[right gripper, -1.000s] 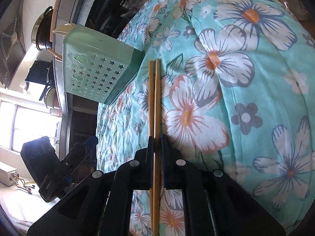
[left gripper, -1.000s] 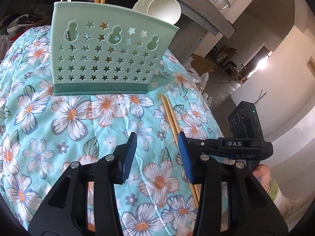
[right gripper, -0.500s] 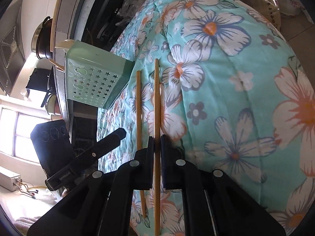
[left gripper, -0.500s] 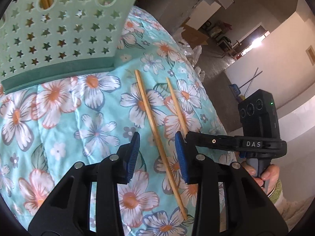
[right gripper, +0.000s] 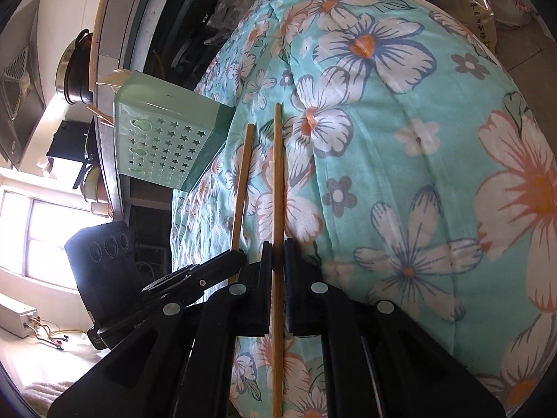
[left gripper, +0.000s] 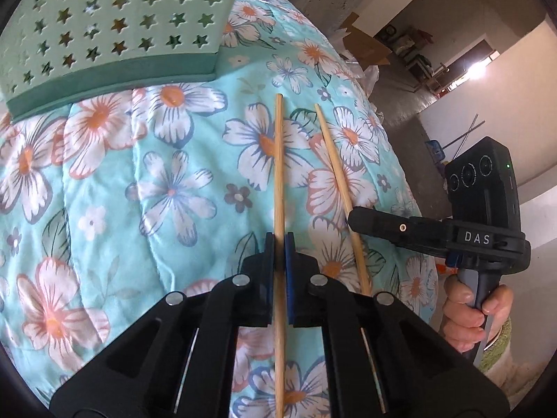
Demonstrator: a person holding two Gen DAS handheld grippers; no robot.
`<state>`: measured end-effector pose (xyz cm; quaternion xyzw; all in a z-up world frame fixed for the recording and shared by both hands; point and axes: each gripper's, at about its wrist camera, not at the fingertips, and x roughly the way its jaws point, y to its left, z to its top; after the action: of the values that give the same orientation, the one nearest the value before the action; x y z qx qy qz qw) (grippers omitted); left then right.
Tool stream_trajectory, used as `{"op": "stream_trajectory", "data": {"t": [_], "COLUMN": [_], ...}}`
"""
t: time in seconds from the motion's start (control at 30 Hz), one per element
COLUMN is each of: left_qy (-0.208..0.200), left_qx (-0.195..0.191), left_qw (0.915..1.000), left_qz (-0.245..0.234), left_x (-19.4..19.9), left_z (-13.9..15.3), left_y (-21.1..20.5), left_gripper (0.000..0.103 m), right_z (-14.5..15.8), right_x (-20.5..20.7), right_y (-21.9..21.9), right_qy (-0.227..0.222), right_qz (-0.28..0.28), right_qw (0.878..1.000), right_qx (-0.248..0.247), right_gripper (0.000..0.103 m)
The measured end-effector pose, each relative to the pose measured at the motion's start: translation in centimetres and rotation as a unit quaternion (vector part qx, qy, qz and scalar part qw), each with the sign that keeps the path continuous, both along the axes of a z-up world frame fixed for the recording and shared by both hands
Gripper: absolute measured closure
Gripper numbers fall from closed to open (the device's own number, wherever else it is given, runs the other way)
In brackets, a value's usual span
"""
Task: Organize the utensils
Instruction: 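Grasp the last wooden chopstick on the quilt with the left tool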
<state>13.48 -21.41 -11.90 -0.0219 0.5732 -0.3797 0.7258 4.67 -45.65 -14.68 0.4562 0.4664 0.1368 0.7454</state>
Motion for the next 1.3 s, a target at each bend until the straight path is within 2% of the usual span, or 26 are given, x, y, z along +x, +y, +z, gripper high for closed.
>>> {"op": "stream_trajectory", "data": {"t": [0.13,0.3,0.47,0.57,0.6,0.63,0.7,0.8,0.87,0.97,1.2,1.3], "left_qy": [0.011,0.008,0.000,-0.001,-0.006,-0.013,-0.034,-0.072,-0.082,-0.099,-0.113,-0.116], "left_qx": [-0.005,-0.001,0.012,0.016,0.017,0.017,0.016,0.028,0.030,0.053,0.091,0.097], "left_qw": [0.9996,0.9959,0.9929,0.9930,0.9934,0.9936,0.9939,0.9932,0.9932,0.9918,0.9887,0.9877], "left_qz": [0.026,0.090,0.118,0.117,0.113,0.111,0.104,0.088,0.077,0.061,0.038,0.039], "left_x": [-1.0,-1.0,0.1,0.7,0.9,1.0,1.5,2.5,3.3,4.4,6.4,6.9], "left_z": [0.2,0.5,0.4,0.4,0.6,1.1,2.1,3.1,3.4,3.2,1.6,1.3], "left_y": [3.2,7.7,9.8,10.2,10.2,10.7,10.9,10.1,9.4,7.9,4.8,4.1], "left_gripper": [0.098,0.098,0.098,0.095,0.090,0.087,0.079,0.076,0.076,0.076,0.077,0.079], "right_z": [0.2,0.3,1.3,2.4,2.9,3.3,4.2,4.7,5.0,5.0,4.4,4.3], "right_x": [0.1,0.4,1.4,2.0,2.2,2.5,3.1,4.2,5.3,6.7,9.2,9.8], "right_y": [1.2,3.2,5.9,6.8,7.1,7.2,7.5,7.6,7.8,8.0,8.5,8.5], "right_qy": [0.002,0.004,0.001,-0.002,-0.003,-0.006,-0.012,-0.017,-0.019,-0.018,-0.011,-0.009], "right_qz": [0.017,0.047,0.081,0.094,0.098,0.100,0.099,0.101,0.099,0.098,0.101,0.099], "right_qw": [1.000,0.999,0.996,0.991,0.989,0.987,0.984,0.978,0.976,0.971,0.967,0.966], "right_qx": [-0.003,-0.002,-0.049,-0.094,-0.114,-0.129,-0.148,-0.180,-0.193,-0.216,-0.234,-0.240], "right_gripper": [0.096,0.096,0.096,0.095,0.093,0.084,0.076,0.076,0.076,0.076,0.076,0.081]}}
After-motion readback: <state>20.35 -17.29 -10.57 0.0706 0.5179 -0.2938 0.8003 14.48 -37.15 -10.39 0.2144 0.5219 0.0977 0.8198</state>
